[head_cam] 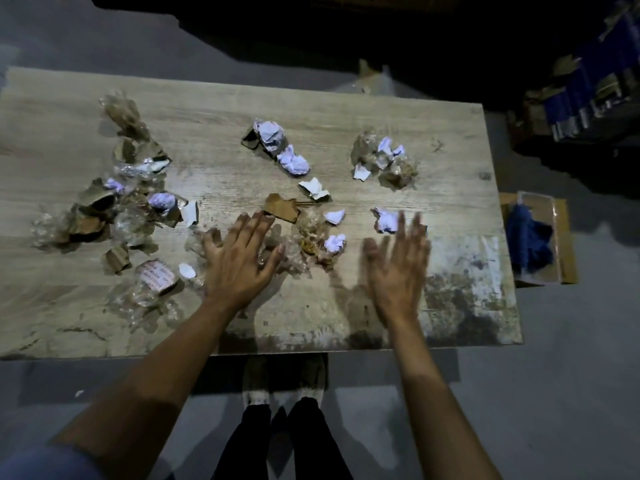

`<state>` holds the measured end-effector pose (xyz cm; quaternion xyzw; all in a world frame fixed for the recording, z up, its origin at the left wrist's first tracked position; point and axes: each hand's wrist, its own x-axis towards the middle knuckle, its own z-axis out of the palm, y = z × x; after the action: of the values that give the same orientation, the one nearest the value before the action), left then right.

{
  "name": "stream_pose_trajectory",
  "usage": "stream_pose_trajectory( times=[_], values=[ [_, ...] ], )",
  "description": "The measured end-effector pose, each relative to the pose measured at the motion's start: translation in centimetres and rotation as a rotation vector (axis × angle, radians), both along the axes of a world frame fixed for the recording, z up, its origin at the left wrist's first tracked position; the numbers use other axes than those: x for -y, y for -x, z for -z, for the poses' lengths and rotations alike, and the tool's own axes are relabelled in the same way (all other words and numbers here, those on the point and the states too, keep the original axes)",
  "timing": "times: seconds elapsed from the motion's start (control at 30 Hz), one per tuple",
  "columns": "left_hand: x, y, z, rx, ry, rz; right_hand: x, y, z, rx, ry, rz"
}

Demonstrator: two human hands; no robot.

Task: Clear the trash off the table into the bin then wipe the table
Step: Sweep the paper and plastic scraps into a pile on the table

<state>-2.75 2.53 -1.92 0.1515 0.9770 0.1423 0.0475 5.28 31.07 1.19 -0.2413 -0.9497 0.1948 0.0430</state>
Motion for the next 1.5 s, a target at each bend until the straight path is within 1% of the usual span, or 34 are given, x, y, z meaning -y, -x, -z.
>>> stream_pose_trajectory(
  times=[0.1,0.17,0.23,0.37,0.5,0.57,0.63,0.7,0.87,0.9,0.97,1.03,1.1,1.23,1.33,1.37,1.43,1.47,1.5],
  values=[
    [-0.2,0.1,0.1,-0.038,0.008,0.013,-5.5,0.0,1.0,-0.045,0.119,0.191],
    [-0.3,0.2,0.2,-0.048,0.011,0.018,-6.4,1.4,1.6,-0.034,0.191,0.208],
    [-0.4,0.3,0.4,-0.05,0.022,0.017,-5.2,3.5,2.2,-0.013,0.183,0.113],
    [-0.7,1.1,0.5,-0.067,0.027,0.021,0.5,7.3,3.0,0.049,0.131,-0.058],
    [-1.8,3.1,0.3,-0.077,0.02,0.028,6.0,8.5,3.3,0.051,0.125,-0.219],
    [-2.3,4.3,0.2,-0.089,0.034,0.041,7.1,8.5,3.1,0.032,0.136,-0.283],
    [-2.4,5.0,0.2,-0.097,0.011,0.035,6.3,8.6,2.4,0.018,0.102,-0.291],
    [-2.3,4.9,0.4,-0.107,-0.016,0.027,3.7,9.2,0.9,-0.008,0.02,-0.262],
    [-2.1,4.7,0.7,-0.129,-0.037,0.016,-6.2,14.8,-1.8,-0.205,0.017,-0.028],
    [-2.1,4.8,0.8,-0.131,-0.038,0.018,-7.5,16.3,-1.7,-0.197,0.017,-0.013],
    [-2.1,4.8,1.0,-0.139,-0.039,0.023,-8.4,19.3,-1.2,-0.105,0.062,-0.045],
    [-2.0,4.8,1.1,-0.15,-0.046,0.022,-7.4,21.4,-0.4,-0.006,0.079,-0.124],
    [-2.0,4.8,1.1,-0.145,-0.056,0.004,-5.6,22.8,0.3,0.037,0.036,-0.219],
    [-2.0,4.9,1.1,-0.15,-0.117,-0.016,-0.7,22.7,1.2,0.023,0.027,-0.298],
    [-2.0,4.7,0.9,-0.142,-0.219,-0.048,3.9,21.3,2.3,0.004,0.01,-0.406],
    [-1.9,4.6,0.8,-0.138,-0.254,-0.067,5.1,20.9,2.5,-0.006,0.034,-0.447],
    [-1.5,4.5,0.8,-0.158,-0.372,-0.118,6.3,19.9,2.1,-0.013,0.158,-0.493],
    [-1.3,4.5,0.5,-0.162,-0.451,-0.154,6.3,19.2,1.9,-0.03,0.209,-0.483],
    [-1.2,4.5,0.1,-0.151,-0.528,-0.193,6.0,18.2,1.5,-0.06,0.214,-0.454]
  ],
)
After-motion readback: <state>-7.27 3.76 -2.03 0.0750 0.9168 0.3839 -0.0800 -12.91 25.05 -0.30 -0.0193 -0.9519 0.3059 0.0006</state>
